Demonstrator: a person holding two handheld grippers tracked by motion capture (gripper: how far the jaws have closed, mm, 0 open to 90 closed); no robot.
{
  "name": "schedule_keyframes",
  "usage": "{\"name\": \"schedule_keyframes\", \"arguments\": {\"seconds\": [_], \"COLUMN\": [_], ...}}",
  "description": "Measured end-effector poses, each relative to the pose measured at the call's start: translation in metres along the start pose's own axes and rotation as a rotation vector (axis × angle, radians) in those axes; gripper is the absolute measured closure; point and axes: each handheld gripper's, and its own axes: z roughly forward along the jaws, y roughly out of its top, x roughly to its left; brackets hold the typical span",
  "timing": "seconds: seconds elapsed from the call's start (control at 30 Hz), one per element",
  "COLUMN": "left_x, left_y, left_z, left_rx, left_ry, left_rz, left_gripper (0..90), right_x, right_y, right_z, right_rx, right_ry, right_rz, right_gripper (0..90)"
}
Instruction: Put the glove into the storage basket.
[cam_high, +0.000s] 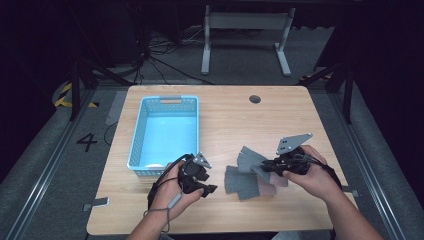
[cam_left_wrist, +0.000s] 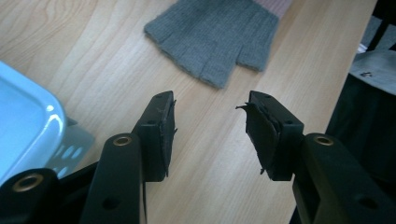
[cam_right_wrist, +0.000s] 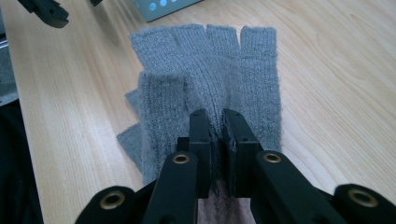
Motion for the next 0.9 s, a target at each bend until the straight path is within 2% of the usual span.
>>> {"name": "schedule_keyframes", "arguments": {"seconds": [0.13,0.47,0.9], "left_x": [-0.001,-0.003,-0.004], "left_y": [0.001,0.001,0.002], "left_z": [0.002,0.005,0.009], "left_rx": [0.005,0.01,0.018], "left_ry": [-0.01,-0.001,-0.005], "left_rz": [0.005,0.017,0.022], "left_gripper": [53.9,54.3,54.4], "right_x": [0.004,0.011,0.013], "right_y": [0.001,0.0,-0.006], "right_z": [0.005,0.026,0.043], "right_rx": [0.012,0.071,0.115], "right_ry": [0.014,0.033,0.044], "right_rz": [-0.017,-0.061,-0.087], "right_gripper": [82.9,82.9,82.9]}}
